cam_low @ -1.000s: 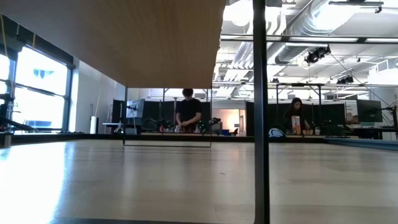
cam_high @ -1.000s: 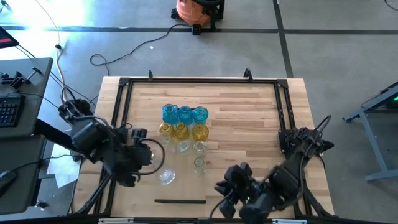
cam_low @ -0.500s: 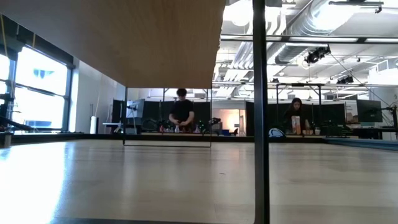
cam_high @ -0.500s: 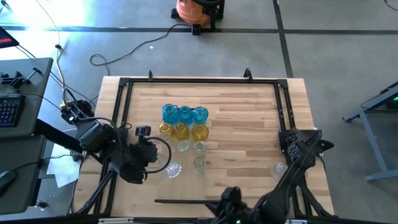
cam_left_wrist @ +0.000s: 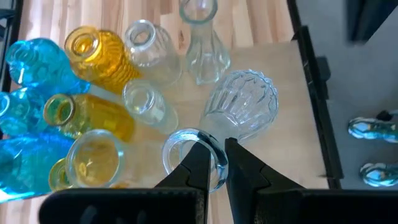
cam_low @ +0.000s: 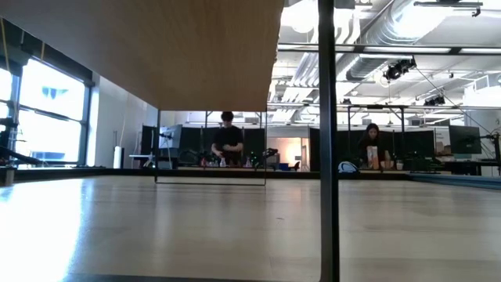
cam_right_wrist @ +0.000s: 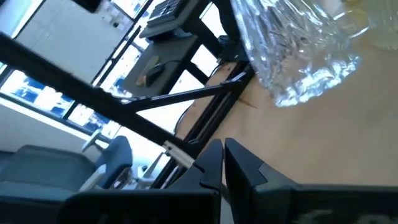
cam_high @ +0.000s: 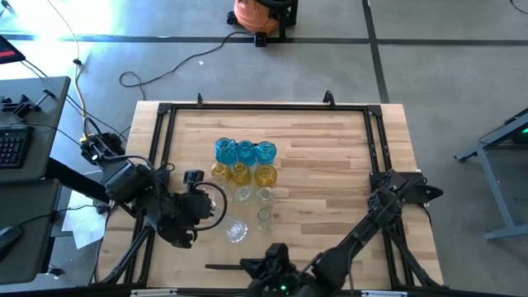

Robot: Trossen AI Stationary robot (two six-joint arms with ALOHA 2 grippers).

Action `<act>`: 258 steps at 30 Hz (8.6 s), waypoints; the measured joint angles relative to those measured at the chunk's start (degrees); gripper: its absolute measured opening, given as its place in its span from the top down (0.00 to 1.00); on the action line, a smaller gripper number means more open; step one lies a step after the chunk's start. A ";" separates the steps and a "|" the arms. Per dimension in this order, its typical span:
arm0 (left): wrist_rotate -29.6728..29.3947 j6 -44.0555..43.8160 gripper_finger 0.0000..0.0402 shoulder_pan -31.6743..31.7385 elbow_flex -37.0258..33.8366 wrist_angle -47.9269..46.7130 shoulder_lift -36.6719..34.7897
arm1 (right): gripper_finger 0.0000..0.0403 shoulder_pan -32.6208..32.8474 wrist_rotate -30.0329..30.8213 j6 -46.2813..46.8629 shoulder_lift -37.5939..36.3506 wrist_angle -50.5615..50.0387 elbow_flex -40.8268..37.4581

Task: Sort vases onto shelf
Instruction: Put the left transparent vase on the shelf to align with the other transparent vases

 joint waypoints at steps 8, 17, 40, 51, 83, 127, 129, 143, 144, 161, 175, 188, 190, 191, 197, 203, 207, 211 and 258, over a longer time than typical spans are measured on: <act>-0.97 -0.02 0.95 0.00 0.00 -0.37 1.56 | 1.00 0.02 6.74 6.89 5.82 2.91 -0.04; -3.22 -0.02 0.95 0.00 0.00 0.43 4.02 | 1.00 -0.01 15.71 10.99 6.52 2.87 -0.04; 1.85 1.33 0.95 0.77 0.00 1.36 5.57 | 1.00 -3.56 2.58 20.42 6.56 -12.06 0.00; 5.11 3.06 0.95 3.17 -0.04 2.87 5.81 | 1.00 -3.85 1.94 20.42 6.56 -12.20 0.00; 5.90 4.38 0.88 3.39 0.04 7.89 8.33 | 1.00 -4.21 0.09 20.60 6.56 -13.42 0.00; 14.28 4.28 0.88 5.38 6.16 2.93 10.22 | 1.00 -4.51 -0.80 20.40 6.52 -11.54 -0.04; 14.98 4.32 0.88 5.40 6.16 2.93 10.65 | 1.00 -4.51 -0.76 20.39 6.52 -11.50 -0.04; 15.30 5.46 0.88 5.65 7.02 3.57 12.07 | 1.00 -4.32 -0.99 19.96 6.52 -11.48 -0.04; 15.30 5.46 0.88 5.68 7.09 3.55 12.09 | 1.00 -4.29 -0.99 19.96 6.52 -11.48 -0.04; 17.44 5.51 0.73 6.05 7.26 4.41 12.04 | 1.00 -4.00 -1.10 19.96 6.52 -11.50 -0.04; 17.44 5.92 0.68 6.05 7.26 7.19 12.00 | 1.00 -3.85 -1.14 19.96 6.52 -11.50 -0.04; 14.43 7.43 0.68 5.99 12.26 7.14 11.93 | 1.00 -3.74 -1.16 20.42 6.52 -11.08 -0.02; 14.51 7.07 0.68 5.75 13.84 5.83 11.93 | 1.00 -3.74 -1.16 20.42 6.52 -10.84 -0.02; 14.66 6.83 0.68 5.37 14.88 4.77 11.93 | 1.00 -3.72 -1.16 20.42 6.52 -10.62 -0.02; 19.63 6.43 0.68 1.28 21.22 0.34 11.89 | 1.00 -3.33 -1.16 20.42 6.52 -10.56 -0.02; 20.78 6.34 0.68 -4.39 21.81 -0.12 10.82 | 1.00 -1.73 -1.10 19.41 6.40 -10.30 0.07; 15.09 8.35 0.68 -8.78 21.73 -2.14 10.86 | 1.00 0.48 0.09 15.67 4.20 -10.79 0.07; 10.23 8.55 0.68 -11.29 21.73 -0.82 10.86 | 1.00 2.78 1.00 9.64 0.47 -11.64 0.17; -6.04 -22.14 0.68 -6.62 -17.49 26.71 10.95 | 1.00 10.88 12.97 -5.55 -28.56 -51.83 0.09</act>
